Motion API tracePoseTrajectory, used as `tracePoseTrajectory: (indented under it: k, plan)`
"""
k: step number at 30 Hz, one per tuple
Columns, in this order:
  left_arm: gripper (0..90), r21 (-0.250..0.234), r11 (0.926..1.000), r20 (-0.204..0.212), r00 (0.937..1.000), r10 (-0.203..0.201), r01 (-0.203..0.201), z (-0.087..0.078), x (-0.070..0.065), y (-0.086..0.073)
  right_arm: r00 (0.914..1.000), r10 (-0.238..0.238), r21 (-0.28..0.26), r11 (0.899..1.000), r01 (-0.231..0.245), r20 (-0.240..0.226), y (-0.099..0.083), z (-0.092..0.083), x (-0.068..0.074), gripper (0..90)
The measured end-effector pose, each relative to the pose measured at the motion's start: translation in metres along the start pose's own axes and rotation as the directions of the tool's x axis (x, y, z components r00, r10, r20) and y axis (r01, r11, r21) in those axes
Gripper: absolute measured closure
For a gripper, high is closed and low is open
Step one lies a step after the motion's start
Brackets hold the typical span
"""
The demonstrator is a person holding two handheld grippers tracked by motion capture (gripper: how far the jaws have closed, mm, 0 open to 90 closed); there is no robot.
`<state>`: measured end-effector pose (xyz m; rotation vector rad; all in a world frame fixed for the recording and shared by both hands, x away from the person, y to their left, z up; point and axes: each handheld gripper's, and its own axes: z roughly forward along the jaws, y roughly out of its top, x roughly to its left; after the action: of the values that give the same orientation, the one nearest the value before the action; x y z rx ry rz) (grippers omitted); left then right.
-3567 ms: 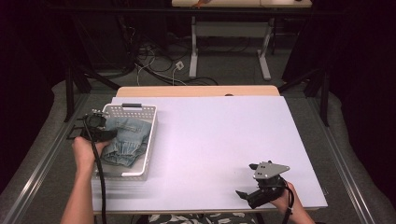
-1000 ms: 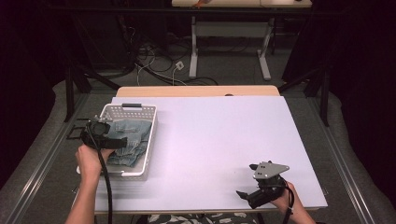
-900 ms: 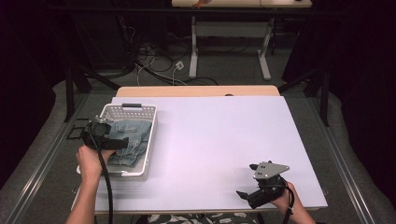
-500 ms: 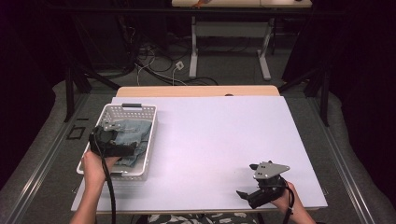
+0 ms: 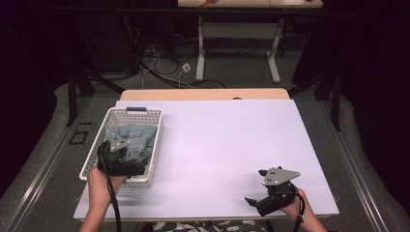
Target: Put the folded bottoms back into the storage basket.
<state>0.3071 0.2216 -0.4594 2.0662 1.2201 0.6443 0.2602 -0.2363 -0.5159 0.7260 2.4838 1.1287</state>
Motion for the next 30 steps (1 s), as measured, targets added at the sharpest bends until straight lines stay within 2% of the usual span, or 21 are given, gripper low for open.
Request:
tracePoseTrajectory:
  k: [10, 17, 25, 30]
  plan:
    - [0.1, -0.030, 0.9974, 0.043, 0.9969, 0.066, -0.065, -0.009, -0.029, -0.006, 1.0000, -0.001, -0.003, 1.000, 0.001, 0.003, 0.000, 0.000, 0.000, 1.0]
    - [0.1, -0.045, 0.9926, 0.081, 0.9900, 0.116, -0.113, -0.016, -0.046, -0.009, 1.0000, -0.001, -0.003, 1.000, 0.001, 0.002, 0.000, 0.000, 0.000, 1.0]
    - [0.1, -0.054, 0.9896, 0.113, 0.9838, 0.139, -0.133, -0.017, -0.060, -0.014, 1.0000, 0.000, -0.002, 1.000, 0.000, -0.001, 0.000, 0.000, 0.000, 1.0]
    - [0.0, -0.059, 0.9871, 0.141, 0.9777, 0.156, -0.149, -0.015, -0.068, -0.018, 1.0000, 0.002, -0.004, 1.000, -0.002, -0.004, 0.000, 0.000, 0.001, 0.9]
